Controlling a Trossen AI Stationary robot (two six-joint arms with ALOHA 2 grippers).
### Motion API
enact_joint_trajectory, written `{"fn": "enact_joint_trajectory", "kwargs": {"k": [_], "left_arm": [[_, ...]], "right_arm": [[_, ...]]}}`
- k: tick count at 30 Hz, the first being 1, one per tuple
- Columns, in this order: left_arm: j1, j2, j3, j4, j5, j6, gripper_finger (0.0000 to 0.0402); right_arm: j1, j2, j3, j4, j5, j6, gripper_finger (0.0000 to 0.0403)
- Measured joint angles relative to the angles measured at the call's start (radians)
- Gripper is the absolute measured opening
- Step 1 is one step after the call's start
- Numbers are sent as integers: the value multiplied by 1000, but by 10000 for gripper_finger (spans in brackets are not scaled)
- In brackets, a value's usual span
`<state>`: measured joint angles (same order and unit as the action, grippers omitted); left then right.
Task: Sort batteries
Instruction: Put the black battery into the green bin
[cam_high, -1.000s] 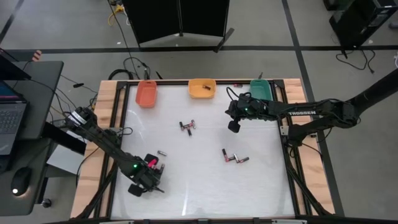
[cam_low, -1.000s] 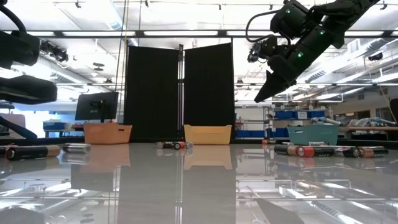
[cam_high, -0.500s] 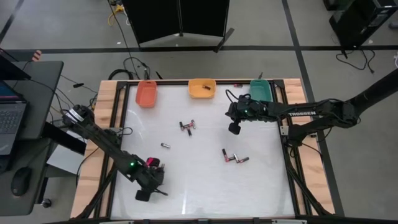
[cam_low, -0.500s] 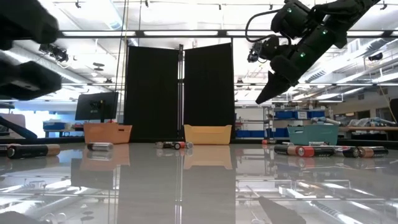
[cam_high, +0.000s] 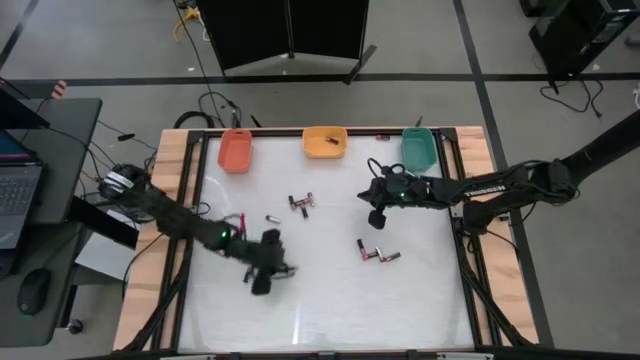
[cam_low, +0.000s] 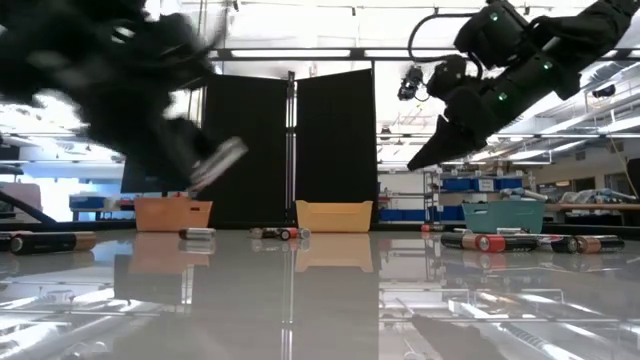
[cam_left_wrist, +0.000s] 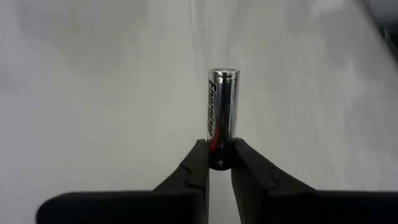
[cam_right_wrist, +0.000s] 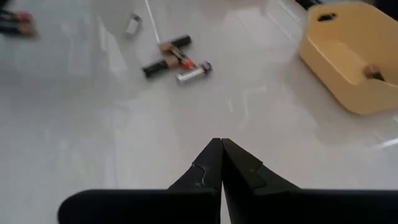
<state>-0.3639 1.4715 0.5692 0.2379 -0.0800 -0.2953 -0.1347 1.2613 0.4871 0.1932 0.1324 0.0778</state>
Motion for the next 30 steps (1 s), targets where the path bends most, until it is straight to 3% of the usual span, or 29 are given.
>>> {"fn": "enact_joint_trajectory", "kwargs": {"k": [7, 12, 22, 30], "left_arm": [[276, 0, -93, 508, 188, 128, 46], [413, 0, -81, 701, 295, 134, 46], [529, 25, 74, 648, 322, 134, 46], [586, 157, 212, 606, 381, 139, 46]], "right_arm": [[47, 0, -20, 227, -17, 18, 14], [59, 0, -20, 422, -72, 90, 25], [62, 0, -20, 643, -34, 113, 88], [64, 0, 31, 637, -26, 106, 152]]}}
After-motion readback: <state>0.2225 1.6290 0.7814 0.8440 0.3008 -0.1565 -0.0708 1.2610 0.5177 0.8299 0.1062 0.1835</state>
